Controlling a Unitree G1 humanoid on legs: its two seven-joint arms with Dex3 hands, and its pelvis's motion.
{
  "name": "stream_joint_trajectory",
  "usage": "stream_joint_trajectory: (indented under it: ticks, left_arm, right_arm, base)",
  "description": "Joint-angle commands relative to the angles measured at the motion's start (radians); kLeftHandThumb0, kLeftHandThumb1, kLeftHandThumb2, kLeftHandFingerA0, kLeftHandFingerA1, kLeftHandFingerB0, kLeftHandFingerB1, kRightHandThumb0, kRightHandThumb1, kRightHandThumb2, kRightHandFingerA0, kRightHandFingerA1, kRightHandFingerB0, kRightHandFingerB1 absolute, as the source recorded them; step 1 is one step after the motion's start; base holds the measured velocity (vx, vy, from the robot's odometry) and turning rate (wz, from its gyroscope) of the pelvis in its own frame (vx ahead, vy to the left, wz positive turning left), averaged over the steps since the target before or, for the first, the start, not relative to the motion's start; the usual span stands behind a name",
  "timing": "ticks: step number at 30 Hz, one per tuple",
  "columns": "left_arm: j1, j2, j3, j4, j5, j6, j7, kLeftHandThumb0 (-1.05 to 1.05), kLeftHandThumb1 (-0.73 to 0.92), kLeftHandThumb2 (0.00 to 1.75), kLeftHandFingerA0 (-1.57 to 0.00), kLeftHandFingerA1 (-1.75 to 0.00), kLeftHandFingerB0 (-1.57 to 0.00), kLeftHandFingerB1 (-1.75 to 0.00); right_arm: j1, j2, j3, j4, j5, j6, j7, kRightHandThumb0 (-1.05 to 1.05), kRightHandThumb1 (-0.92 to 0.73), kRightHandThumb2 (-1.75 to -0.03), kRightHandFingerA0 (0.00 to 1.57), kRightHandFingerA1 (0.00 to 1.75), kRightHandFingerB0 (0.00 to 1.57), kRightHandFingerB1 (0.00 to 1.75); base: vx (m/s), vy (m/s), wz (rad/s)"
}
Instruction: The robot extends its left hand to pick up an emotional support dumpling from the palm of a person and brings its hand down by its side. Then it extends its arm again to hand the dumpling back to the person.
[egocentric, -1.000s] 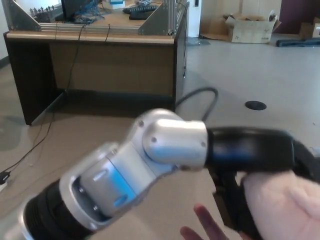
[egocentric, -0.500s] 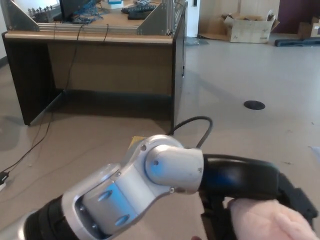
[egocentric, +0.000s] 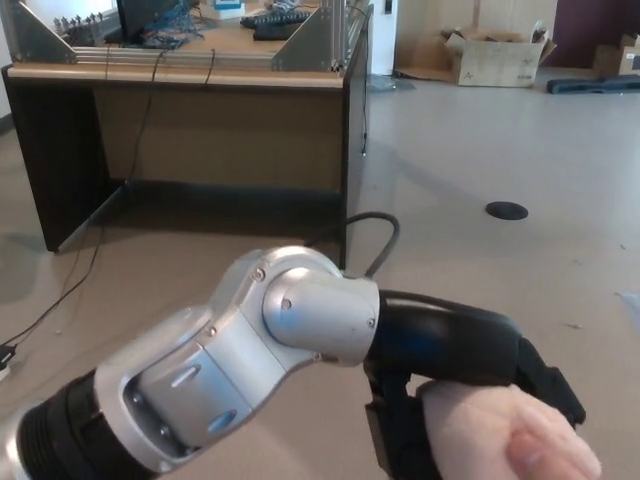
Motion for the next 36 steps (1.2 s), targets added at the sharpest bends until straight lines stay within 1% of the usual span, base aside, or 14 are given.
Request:
stream_joint_trajectory:
  ticks: [1, 5, 8, 9, 10, 11, 12, 13, 14, 18, 21, 24, 27, 36]
  left_arm:
    - [-0.018, 0.029, 0.021, 0.025, 0.054, -0.029, -0.056, -0.37, 0.76, 0.63, -0.74, -0.76, -0.76, -0.6]
    - [-0.034, 0.031, 0.035, 0.017, 0.045, 0.007, -0.087, -0.35, 0.76, 0.62, -0.74, -0.69, -0.77, -0.55]
    - [-0.069, 0.038, 0.076, 0.018, 0.018, 0.055, -0.111, -0.26, 0.69, 0.61, -0.81, -0.51, -0.79, -0.45]
    - [-0.079, 0.042, 0.092, 0.02, 0.009, 0.066, -0.119, -0.26, 0.69, 0.61, -0.81, -0.51, -0.79, -0.45]
    - [-0.099, 0.044, 0.152, 0.061, -0.033, 0.063, -0.132, -0.93, 0.49, 0.61, 0.0, 0.0, 0.0, 0.0]
    - [-0.103, 0.045, 0.166, 0.07, -0.037, 0.056, -0.133, -0.94, 0.49, 0.62, 0.0, 0.0, 0.0, 0.0]
    - [-0.112, 0.052, 0.19, 0.083, -0.045, 0.044, -0.136, -0.93, 0.51, 0.61, 0.0, 0.0, 0.0, 0.0]
    - [-0.121, 0.057, 0.211, 0.094, -0.054, 0.041, -0.142, -0.93, 0.51, 0.61, 0.0, 0.0, 0.0, 0.0]
    - [-0.143, 0.063, 0.227, 0.111, -0.055, 0.042, -0.149, -0.93, 0.51, 0.6, 0.0, 0.0, 0.0, 0.0]
    - [-0.168, 0.066, 0.267, 0.143, -0.069, 0.056, -0.17, -0.88, 0.49, 0.58, 0.0, 0.0, 0.0, 0.0]
    - [-0.19, 0.122, 0.335, 0.163, -0.083, 0.034, -0.201, -0.86, 0.48, 0.59, 0.0, 0.0, 0.0, 0.0]
    - [-0.191, 0.125, 0.341, 0.167, -0.083, 0.029, -0.211, -0.86, 0.48, 0.59, 0.0, 0.0, 0.0, 0.0]
    - [-0.211, 0.205, 0.423, 0.174, -0.131, 0.072, -0.263, -0.79, 0.48, 0.55, 0.0, 0.0, 0.0, 0.0]
    - [-0.154, 0.32, 0.557, 0.19, -0.169, 0.047, -0.275, -0.89, 0.48, 0.6, 0.0, 0.0, 0.0, 0.0]
  right_arm:
    - [-0.037, -0.029, -0.002, 0.011, -0.014, 0.018, -0.009, -0.57, -0.62, -0.95, 0.34, 0.5, 0.43, 0.52]
    - [-0.029, -0.03, -0.001, 0.007, -0.016, 0.017, -0.01, -0.57, -0.62, -0.95, 0.34, 0.5, 0.43, 0.52]
    - [-0.036, -0.033, -0.001, 0.007, -0.017, 0.017, -0.007, -0.57, -0.62, -0.95, 0.34, 0.5, 0.43, 0.52]
    - [-0.039, -0.032, -0.001, 0.008, -0.018, 0.017, -0.006, -0.57, -0.62, -0.95, 0.34, 0.5, 0.43, 0.52]
    - [0.002, -0.03, -0.066, 0.09, 0.215, -0.465, 0.334, 0.36, -0.92, -1.2, 0.13, 1.1, 0.0, 0.15]
    - [-0.002, 0.017, -0.145, 0.087, 0.257, -0.291, 0.232, -0.51, -0.54, -0.58, 1.01, 0.51, 0.93, 0.46]
    - [-0.007, 0.074, -0.239, 0.067, 0.277, -0.011, 0.05, -0.31, -0.65, -0.59, 0.84, 0.57, 0.71, 0.5]
    - [0.004, 0.056, -0.226, 0.064, 0.266, -0.102, 0.093, -0.31, -0.65, -0.59, 0.84, 0.57, 0.71, 0.5]
    - [-0.002, 0.055, -0.24, 0.074, 0.265, -0.115, 0.096, -0.29, -0.63, -0.58, 0.84, 0.59, 0.72, 0.5]
    - [-0.006, 0.058, -0.269, 0.075, 0.241, -0.115, 0.116, -0.29, -0.62, -0.58, 0.84, 0.56, 0.7, 0.5]
    - [0.01, 0.084, -0.314, 0.025, 0.292, -0.055, 0.21, -0.29, -0.66, -0.6, 0.79, 0.69, 0.69, 0.51]
    - [0.016, 0.087, -0.329, 0.009, 0.294, -0.045, 0.232, -0.29, -0.66, -0.6, 0.79, 0.69, 0.69, 0.51]
    - [0.017, 0.072, -0.305, 0.029, 0.239, -0.091, 0.16, -0.25, -0.64, -0.59, 0.85, 0.58, 0.72, 0.52]
    - [0.012, 0.073, -0.29, 0.036, 0.233, -0.094, 0.146, -0.25, -0.62, -0.59, 0.85, 0.55, 0.72, 0.51]
  base:
    - [0.0, 0.0, 0.0]
    - [0.0, 0.0, 0.0]
    - [0.0, 0.0, 0.0]
    - [0.0, 0.0, 0.0]
    - [0.0, 0.0, 0.0]
    - [0.0, 0.0, 0.0]
    - [0.0, 0.0, 0.0]
    - [0.0, 0.0, 0.0]
    - [0.0, 0.0, 0.0]
    - [0.0, 0.0, 0.0]
    - [0.0, 0.0, 0.0]
    - [0.0, 0.0, 0.0]
    - [0.0, 0.0, 0.0]
    - [0.0, 0.0, 0.0]
